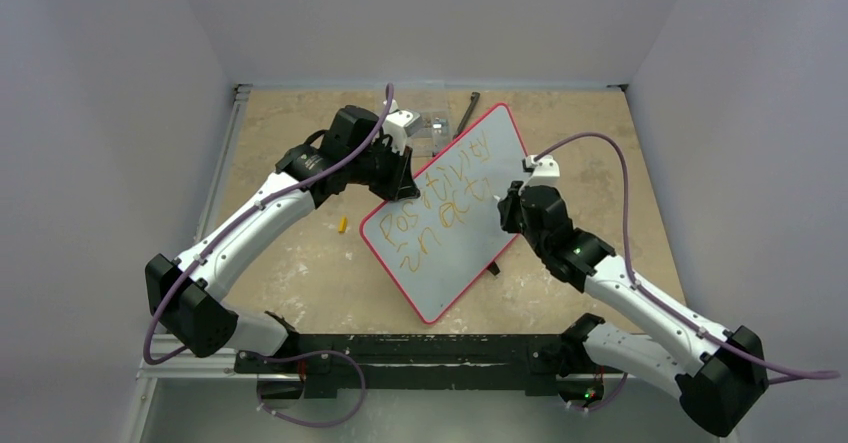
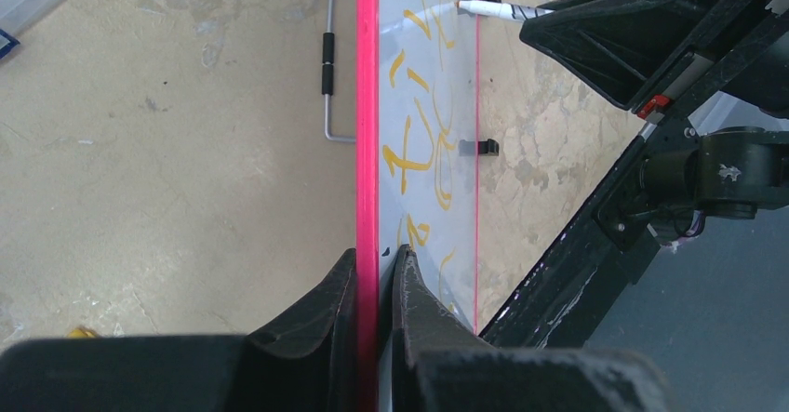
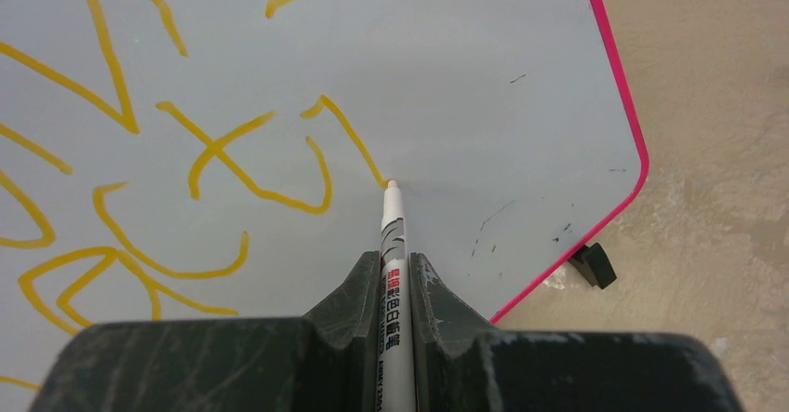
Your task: Write a sentence on the whiteboard
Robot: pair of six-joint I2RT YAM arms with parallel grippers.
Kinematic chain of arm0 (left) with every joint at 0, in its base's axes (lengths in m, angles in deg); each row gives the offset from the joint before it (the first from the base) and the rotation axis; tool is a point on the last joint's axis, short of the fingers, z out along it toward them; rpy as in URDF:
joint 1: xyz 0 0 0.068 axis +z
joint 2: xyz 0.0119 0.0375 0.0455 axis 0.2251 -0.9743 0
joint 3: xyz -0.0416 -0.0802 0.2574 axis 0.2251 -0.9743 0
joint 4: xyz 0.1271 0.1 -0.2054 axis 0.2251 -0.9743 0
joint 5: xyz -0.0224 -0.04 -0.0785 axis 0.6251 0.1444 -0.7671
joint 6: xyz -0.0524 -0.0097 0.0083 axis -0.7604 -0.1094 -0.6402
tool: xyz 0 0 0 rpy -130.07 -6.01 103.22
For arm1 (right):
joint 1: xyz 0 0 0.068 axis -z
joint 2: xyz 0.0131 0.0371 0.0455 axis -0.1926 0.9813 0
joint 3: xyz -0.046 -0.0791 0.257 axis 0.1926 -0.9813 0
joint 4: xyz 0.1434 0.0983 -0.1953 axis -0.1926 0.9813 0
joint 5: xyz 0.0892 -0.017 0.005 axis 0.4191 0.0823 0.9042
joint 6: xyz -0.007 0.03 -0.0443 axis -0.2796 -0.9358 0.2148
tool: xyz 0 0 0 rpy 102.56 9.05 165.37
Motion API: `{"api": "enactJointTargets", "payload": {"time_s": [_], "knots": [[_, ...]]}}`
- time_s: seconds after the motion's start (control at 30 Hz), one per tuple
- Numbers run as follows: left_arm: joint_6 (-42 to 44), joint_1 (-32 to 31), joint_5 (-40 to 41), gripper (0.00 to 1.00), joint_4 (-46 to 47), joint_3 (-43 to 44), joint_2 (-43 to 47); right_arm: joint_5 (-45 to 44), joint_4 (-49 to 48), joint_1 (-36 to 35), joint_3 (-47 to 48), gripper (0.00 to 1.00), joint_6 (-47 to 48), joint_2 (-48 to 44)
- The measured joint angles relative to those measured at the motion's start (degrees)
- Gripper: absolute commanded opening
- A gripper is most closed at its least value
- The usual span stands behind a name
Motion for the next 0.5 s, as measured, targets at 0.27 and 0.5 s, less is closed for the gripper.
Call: {"api": "enactJointTargets", "payload": {"time_s": [0.27,0.5], "knots": [[0.0,0.0,0.0,0.0,0.0,0.0,0.0,-3.4,1.8,0.0,3.7,0.0,2.2,3.7],[0.0,-0.4,-0.1,0.0,0.3,0.0,0.2,-3.1,2.2,0.0,4.9,0.0,2.8,2.4]]}}
